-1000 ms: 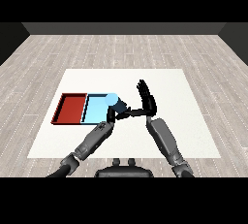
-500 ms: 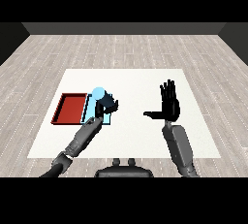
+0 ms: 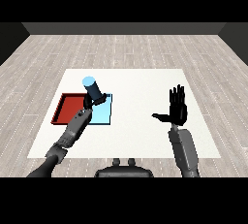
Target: Pick the blue can and put it in the blue box
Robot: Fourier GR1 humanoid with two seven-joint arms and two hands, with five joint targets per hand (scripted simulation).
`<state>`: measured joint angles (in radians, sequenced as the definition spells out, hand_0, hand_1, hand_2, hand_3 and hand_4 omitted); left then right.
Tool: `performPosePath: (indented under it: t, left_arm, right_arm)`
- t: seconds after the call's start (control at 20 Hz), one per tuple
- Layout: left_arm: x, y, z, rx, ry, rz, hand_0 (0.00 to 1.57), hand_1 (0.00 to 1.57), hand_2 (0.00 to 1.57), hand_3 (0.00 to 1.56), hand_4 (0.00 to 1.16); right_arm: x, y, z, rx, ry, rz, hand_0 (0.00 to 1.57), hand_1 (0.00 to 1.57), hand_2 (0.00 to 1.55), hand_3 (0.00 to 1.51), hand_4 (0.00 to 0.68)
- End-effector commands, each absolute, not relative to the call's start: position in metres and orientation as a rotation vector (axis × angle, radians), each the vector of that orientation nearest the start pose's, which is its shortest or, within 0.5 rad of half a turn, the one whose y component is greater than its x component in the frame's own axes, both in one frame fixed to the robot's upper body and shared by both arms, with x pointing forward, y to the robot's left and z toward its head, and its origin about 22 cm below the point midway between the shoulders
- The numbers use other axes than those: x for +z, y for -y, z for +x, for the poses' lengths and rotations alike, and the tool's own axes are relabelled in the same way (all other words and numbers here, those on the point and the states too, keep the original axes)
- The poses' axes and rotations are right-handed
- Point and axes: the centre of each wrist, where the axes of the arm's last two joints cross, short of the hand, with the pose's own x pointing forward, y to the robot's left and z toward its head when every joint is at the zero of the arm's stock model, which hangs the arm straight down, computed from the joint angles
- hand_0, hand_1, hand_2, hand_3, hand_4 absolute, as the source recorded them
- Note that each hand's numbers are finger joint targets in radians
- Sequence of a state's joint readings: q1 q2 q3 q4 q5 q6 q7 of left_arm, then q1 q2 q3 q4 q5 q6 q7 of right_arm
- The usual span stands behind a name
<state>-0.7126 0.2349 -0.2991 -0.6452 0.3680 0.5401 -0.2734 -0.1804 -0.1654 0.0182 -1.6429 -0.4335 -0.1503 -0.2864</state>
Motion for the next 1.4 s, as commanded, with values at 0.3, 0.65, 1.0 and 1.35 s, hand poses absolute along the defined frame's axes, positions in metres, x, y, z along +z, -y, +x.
performPosePath:
  t: [0.3, 0.65, 1.0, 1.35]
  left_arm:
    - [-0.058, -0.218, 0.378, -0.050, 1.221, 0.568, 1.57, 1.57, 1.53, 1.39, 0.99]
    - [-0.094, -0.235, 0.349, -0.121, 0.933, 0.602, 0.95, 0.95, 0.87, 0.81, 0.93]
    - [-0.097, -0.240, 0.346, -0.179, 0.924, 0.540, 0.36, 0.36, 0.41, 0.00, 0.63]
    - [-0.081, -0.252, 0.359, -0.125, 1.053, 0.767, 0.00, 0.00, 0.00, 0.00, 0.00]
  right_arm:
    - [0.057, 0.234, 0.293, -0.324, 1.986, 0.163, 0.00, 0.00, 0.00, 0.00, 0.000]
    - [0.057, 0.243, 0.309, -0.312, 1.997, 0.168, 0.00, 0.00, 0.00, 0.00, 0.000]
    - [0.065, 0.251, 0.310, -0.294, 2.012, 0.203, 0.00, 0.00, 0.00, 0.00, 0.000]
    - [0.057, 0.235, 0.309, -0.321, 2.021, 0.254, 0.00, 0.00, 0.00, 0.00, 0.000]
